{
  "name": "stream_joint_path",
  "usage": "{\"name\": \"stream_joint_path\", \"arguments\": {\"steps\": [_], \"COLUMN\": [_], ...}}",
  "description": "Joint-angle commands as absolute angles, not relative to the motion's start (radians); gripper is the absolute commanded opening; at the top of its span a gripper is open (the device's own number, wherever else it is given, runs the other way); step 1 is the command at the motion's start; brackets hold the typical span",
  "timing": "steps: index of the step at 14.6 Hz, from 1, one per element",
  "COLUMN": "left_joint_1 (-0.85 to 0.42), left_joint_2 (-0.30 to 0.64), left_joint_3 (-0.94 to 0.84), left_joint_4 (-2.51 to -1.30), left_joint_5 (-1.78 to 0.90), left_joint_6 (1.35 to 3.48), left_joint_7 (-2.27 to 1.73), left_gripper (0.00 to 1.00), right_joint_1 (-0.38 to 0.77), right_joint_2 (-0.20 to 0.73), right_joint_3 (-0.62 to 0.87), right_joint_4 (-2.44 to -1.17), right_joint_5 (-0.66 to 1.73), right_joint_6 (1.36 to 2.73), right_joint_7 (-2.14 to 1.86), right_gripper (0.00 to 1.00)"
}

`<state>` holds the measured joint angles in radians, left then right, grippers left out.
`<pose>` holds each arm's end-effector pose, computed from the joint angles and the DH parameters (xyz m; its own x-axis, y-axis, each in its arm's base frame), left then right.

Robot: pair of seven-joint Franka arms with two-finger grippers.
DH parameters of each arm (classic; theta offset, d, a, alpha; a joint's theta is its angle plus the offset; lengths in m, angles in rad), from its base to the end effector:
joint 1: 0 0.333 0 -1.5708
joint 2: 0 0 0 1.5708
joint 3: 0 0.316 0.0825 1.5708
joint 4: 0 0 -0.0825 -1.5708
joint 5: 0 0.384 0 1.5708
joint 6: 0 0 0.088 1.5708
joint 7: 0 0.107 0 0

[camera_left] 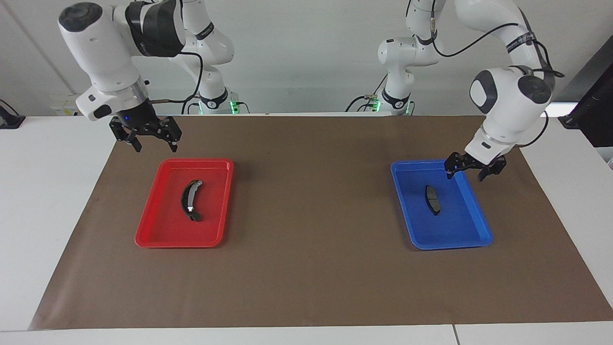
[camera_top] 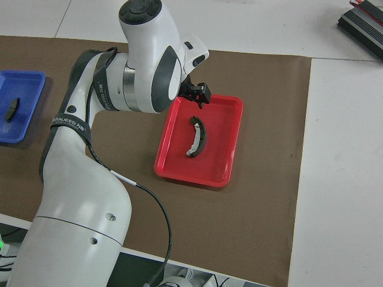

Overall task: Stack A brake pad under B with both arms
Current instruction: 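Grasp the small pad with the left gripper while the right gripper grasps the curved pad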

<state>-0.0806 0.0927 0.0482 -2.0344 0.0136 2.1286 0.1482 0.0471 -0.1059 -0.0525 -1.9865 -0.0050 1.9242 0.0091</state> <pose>0.5689 -0.0183 0.4005 0.9824 -0.1869 -0.0008 -0.1869 -0.9823 -0.0161 0.5321 -0.0041 0.5143 0.9990 -0.0127 0.0434 -0.0127 -0.9999 -0.0012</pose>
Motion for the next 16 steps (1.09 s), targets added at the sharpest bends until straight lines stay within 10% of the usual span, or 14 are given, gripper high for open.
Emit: {"name": "stream_joint_path", "arguments": {"steps": [1,6,12,16], "left_joint_1": [-0.106,-0.118,-0.124,-0.150], "left_joint_2": [0.087,0.100,0.136,0.152], "left_joint_3": [0.054,0.054,0.054,0.054], "left_joint_4": [-2.140,-2.243,-2.296,-2.295], "left_joint_5": [0.028,0.028,0.026,0.026], "left_joint_6": [2.251,2.399,2.489,2.496], "left_joint_7": [0.068,0.037,0.016,-0.063], "left_gripper": [0.98,0.95,0.89,0.56], "right_joint_1": [0.045,0.043,0.037,0.017], "right_joint_2": [-0.079,0.003,0.096,0.137], "right_joint_3": [-0.054,-0.054,-0.054,-0.052], "right_joint_4": [-2.086,-2.272,-2.298,-2.299], "right_joint_5": [-0.003,-0.003,-0.003,-0.003], "right_joint_6": [2.044,2.382,2.468,2.493], "right_joint_7": [-0.037,-0.092,-0.124,-0.161], "right_gripper": [1.00,1.00,1.00,1.00]}}
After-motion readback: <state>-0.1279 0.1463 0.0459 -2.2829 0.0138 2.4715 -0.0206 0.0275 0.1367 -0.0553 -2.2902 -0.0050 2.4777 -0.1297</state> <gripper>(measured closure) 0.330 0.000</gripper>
